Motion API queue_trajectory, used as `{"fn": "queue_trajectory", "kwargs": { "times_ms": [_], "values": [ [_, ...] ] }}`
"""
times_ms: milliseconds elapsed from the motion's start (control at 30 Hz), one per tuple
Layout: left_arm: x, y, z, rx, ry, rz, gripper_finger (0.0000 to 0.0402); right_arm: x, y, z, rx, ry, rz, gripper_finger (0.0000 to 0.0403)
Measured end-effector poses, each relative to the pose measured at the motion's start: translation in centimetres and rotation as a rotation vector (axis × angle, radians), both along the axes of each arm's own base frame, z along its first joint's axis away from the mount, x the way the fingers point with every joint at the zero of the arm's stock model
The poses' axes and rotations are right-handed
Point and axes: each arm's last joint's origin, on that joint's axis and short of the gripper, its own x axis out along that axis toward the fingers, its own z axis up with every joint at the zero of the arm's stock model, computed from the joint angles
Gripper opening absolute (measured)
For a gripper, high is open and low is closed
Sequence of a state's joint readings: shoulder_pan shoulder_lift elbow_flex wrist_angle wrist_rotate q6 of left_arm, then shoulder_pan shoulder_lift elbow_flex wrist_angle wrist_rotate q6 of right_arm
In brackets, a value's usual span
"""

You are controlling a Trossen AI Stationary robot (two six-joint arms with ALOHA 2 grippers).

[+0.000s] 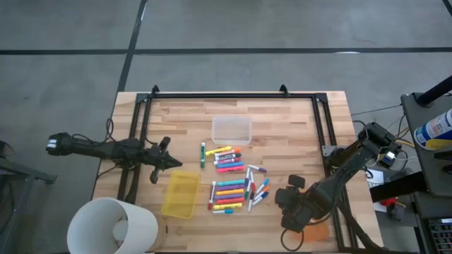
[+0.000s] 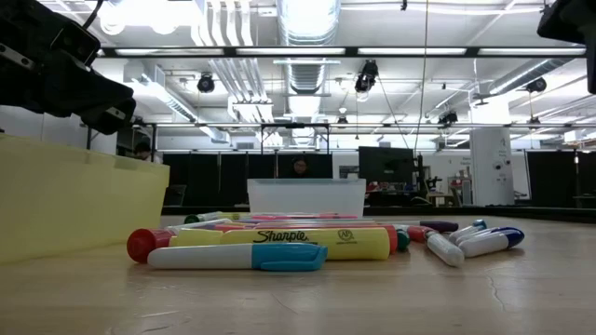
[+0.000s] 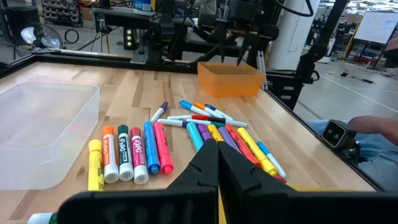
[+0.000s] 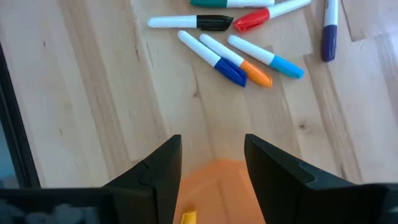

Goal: Pick & Place Markers
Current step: Put the small dark blue highlighter pen into the orange bin

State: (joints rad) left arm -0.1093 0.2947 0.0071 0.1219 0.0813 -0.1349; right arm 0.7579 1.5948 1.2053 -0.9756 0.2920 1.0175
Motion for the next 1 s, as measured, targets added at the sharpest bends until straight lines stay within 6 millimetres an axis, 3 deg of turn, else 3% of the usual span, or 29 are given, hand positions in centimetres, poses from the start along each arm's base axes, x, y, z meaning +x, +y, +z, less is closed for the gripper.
{"fn": "queue_trajectory", "kwargs": {
  "times_ms": [600,1000],
  "values": [
    [0.0,0.0,0.0,0.000,0.000,0.000,0.0000,1.5,0.3,0.3,-0.028,-0.150,0.103,0.0166],
    [0.0,0.0,0.0,0.000,-0.001,0.000,0.0000,3.0,-0.9,-0.5,-0.085,-0.224,0.155,0.0166]
  ]
}}
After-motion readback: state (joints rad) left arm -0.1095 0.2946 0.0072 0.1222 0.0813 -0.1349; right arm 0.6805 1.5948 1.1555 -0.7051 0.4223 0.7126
